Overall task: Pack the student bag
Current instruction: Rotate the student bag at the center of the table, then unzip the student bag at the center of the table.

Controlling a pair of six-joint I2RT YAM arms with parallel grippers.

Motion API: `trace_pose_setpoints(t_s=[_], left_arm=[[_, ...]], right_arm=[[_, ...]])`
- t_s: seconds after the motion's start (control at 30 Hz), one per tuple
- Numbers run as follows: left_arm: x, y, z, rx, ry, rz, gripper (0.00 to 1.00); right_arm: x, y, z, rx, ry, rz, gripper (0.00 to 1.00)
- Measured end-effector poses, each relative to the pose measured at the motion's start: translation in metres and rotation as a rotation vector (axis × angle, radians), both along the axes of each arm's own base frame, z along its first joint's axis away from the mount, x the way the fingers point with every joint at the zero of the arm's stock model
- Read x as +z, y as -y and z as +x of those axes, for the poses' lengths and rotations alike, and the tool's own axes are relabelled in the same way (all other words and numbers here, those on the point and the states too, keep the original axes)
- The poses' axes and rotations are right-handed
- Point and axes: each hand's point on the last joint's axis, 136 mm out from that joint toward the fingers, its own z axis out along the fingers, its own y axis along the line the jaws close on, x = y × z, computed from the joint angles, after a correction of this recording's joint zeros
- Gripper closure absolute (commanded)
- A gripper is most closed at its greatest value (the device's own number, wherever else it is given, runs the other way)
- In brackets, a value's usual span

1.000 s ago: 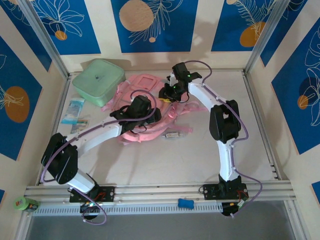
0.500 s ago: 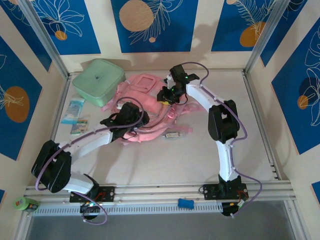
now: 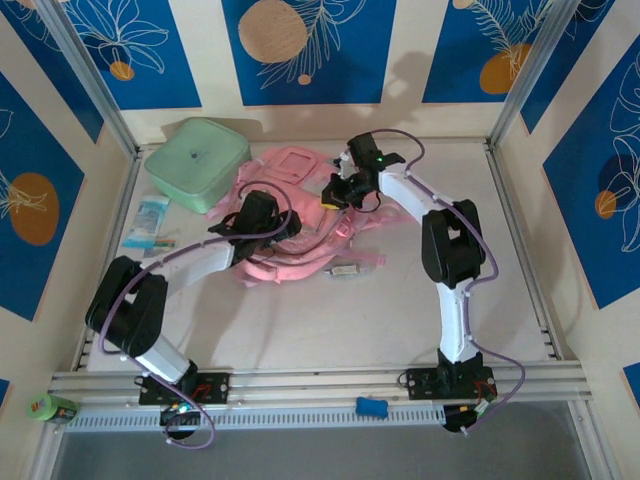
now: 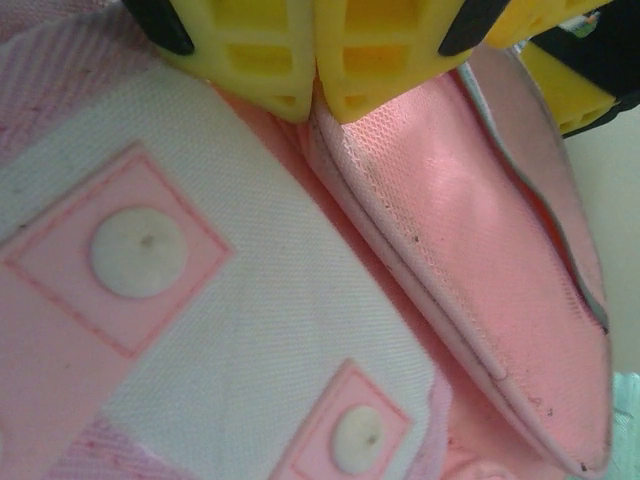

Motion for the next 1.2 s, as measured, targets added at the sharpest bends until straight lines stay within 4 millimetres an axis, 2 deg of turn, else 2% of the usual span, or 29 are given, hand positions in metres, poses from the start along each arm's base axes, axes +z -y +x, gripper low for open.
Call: trace_pose_setpoints(t_s=[0.07, 0.27, 0.43, 0.6, 0.7, 0.83, 0.93, 1.07, 1.2], left_arm=[[0.009, 0.005, 0.013, -0.032, 0.038, -0.01, 0.0], [0.045, 0.004, 0.038, -0.059, 0.159, -0.047, 0.01], [0.066, -0.004, 0.032, -0.061, 0.195, -0.038, 0.0], [0.08, -0.014, 0.006, -0.025, 0.194, -0.045, 0.0], [0.076, -0.008, -0.02, -0.011, 0.154, -0.064, 0.0], [0.054, 0.018, -0.059, -0.036, 0.078, -0.033, 0.01], [0.035, 0.03, -0.078, -0.025, 0.015, 0.004, 0.01], [0.008, 0.032, -0.08, 0.027, -0.06, 0.095, 0.01], [0.005, 0.041, -0.068, 0.076, -0.08, 0.135, 0.0]], right_arm=[[0.007, 0.008, -0.002, -0.038, 0.003, 0.018, 1.0], [0.027, 0.027, -0.019, -0.182, -0.017, 0.074, 1.0], [0.025, 0.024, -0.024, -0.292, -0.05, 0.103, 1.0], [0.027, 0.007, -0.024, -0.34, -0.044, 0.11, 1.0], [0.029, 0.0, -0.024, -0.355, -0.046, 0.116, 1.0], [0.025, -0.001, -0.027, -0.365, -0.058, 0.114, 1.0], [0.023, -0.001, -0.028, -0.375, -0.059, 0.106, 1.0], [0.023, -0.002, -0.029, -0.381, -0.052, 0.099, 1.0], [0.023, -0.002, -0.029, -0.393, -0.054, 0.096, 1.0]])
